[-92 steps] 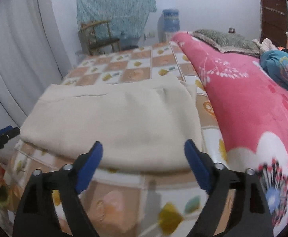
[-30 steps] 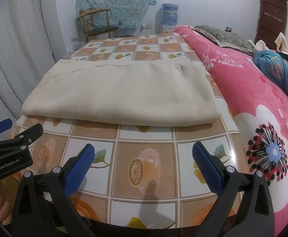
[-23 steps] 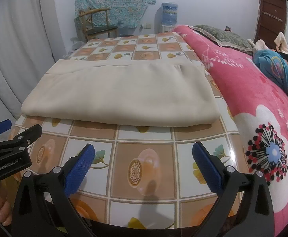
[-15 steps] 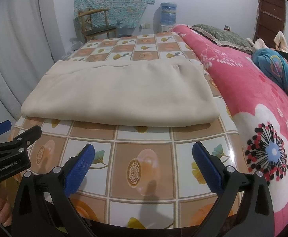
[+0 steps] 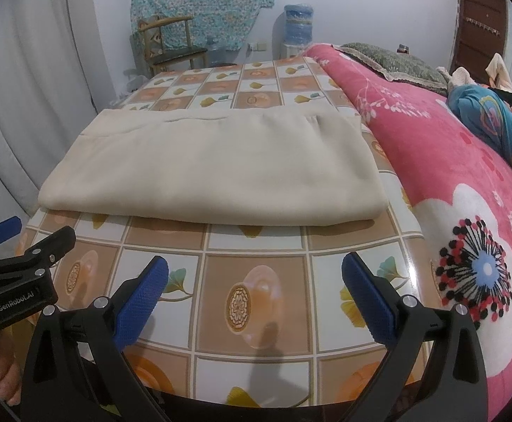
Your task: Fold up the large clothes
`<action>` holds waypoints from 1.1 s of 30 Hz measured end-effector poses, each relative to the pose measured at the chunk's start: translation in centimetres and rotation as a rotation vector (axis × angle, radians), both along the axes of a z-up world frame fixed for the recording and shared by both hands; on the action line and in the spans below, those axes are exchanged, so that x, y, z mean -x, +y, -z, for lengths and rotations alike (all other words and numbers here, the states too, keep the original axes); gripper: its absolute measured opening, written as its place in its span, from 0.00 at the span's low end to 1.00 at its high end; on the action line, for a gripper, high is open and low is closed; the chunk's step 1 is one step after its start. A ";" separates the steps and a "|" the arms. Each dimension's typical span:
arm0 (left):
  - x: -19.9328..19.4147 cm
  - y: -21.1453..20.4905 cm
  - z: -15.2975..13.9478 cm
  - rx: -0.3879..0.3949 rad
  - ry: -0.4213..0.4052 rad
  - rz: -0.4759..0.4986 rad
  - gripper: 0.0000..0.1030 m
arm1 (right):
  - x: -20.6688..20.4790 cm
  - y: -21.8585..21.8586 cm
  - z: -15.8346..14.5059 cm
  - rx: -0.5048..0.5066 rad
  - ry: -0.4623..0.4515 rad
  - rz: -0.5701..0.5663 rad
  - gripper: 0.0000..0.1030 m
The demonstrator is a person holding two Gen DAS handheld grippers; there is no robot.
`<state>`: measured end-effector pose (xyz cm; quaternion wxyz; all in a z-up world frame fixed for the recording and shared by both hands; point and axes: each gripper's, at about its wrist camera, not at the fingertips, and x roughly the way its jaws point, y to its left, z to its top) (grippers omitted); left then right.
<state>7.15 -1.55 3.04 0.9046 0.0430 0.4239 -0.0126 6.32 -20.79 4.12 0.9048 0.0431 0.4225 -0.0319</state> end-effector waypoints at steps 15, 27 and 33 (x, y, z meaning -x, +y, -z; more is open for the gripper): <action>0.1 -0.5 0.0 -0.003 0.003 0.007 0.92 | 0.0 -0.1 0.2 -0.009 0.003 0.006 0.93; 0.2 -0.6 0.1 -0.004 0.003 0.009 0.92 | 0.0 -0.1 0.2 -0.011 0.005 0.006 0.93; 0.2 -0.7 0.1 -0.004 0.003 0.007 0.92 | 0.1 0.0 0.4 -0.011 0.006 0.008 0.94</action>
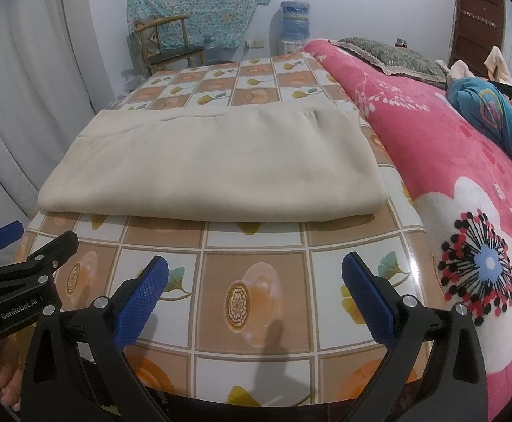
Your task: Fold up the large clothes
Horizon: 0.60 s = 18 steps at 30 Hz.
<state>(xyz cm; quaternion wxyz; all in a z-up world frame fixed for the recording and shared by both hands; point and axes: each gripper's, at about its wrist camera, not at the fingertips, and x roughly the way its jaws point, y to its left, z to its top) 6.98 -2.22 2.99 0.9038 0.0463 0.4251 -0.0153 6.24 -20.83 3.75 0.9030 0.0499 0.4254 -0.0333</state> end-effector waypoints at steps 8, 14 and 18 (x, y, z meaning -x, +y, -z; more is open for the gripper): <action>0.0 0.1 0.0 0.000 0.000 -0.001 0.92 | 0.0 0.1 0.0 0.000 0.001 0.000 0.93; 0.0 0.0 0.0 -0.001 0.000 -0.001 0.92 | 0.0 0.1 0.0 -0.001 0.001 0.001 0.94; 0.0 0.1 0.0 -0.001 0.000 -0.001 0.92 | 0.0 0.1 0.0 0.000 0.001 0.001 0.94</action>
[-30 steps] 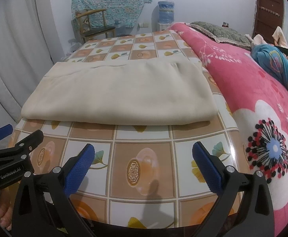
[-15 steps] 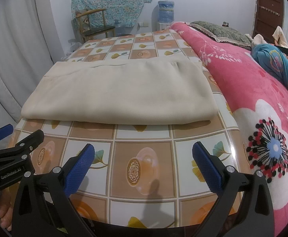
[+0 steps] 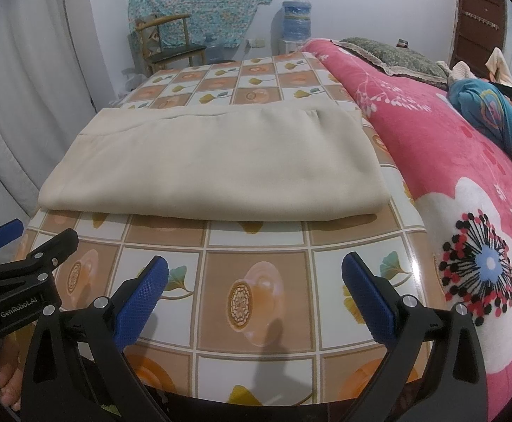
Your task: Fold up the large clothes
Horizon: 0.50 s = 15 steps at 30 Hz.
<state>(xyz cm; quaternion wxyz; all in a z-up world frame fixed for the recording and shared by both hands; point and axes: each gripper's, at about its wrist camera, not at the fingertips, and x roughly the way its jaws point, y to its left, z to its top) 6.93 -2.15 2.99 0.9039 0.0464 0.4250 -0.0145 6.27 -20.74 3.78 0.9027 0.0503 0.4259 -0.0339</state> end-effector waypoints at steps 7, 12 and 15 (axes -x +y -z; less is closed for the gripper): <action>0.0 0.0 0.0 0.000 0.000 0.001 0.92 | 0.0 0.0 0.0 -0.001 0.000 0.000 0.94; 0.1 0.1 0.0 -0.001 -0.001 0.002 0.92 | 0.1 0.2 0.1 0.001 0.000 0.000 0.94; 0.1 0.1 0.0 0.000 -0.001 0.001 0.92 | 0.1 0.4 0.1 0.002 0.001 -0.002 0.94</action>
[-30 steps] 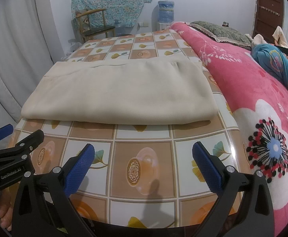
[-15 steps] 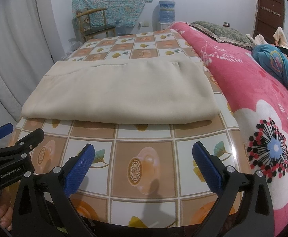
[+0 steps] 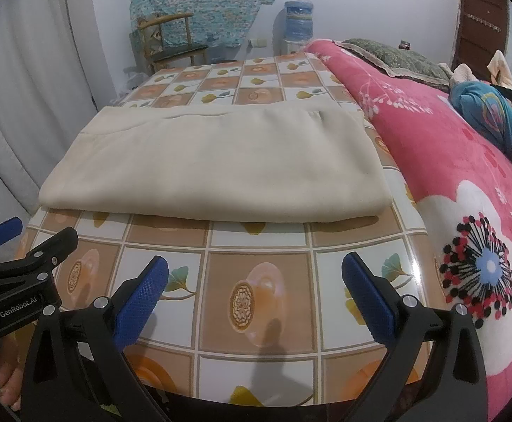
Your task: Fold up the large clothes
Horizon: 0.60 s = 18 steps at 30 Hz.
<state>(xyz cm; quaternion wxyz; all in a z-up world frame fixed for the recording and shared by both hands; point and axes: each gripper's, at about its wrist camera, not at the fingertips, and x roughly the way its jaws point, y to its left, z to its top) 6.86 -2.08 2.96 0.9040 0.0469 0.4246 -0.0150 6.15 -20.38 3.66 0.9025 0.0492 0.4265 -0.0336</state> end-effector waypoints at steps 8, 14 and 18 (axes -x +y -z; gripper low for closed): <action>0.0 0.1 0.0 0.000 0.000 0.001 0.92 | 0.0 0.3 0.0 0.001 0.000 -0.002 0.94; 0.0 0.0 0.0 0.002 -0.001 0.000 0.92 | 0.0 0.3 0.0 0.001 0.001 -0.002 0.94; 0.0 0.1 0.0 0.003 0.000 0.000 0.92 | 0.0 0.6 0.0 0.002 0.003 -0.005 0.94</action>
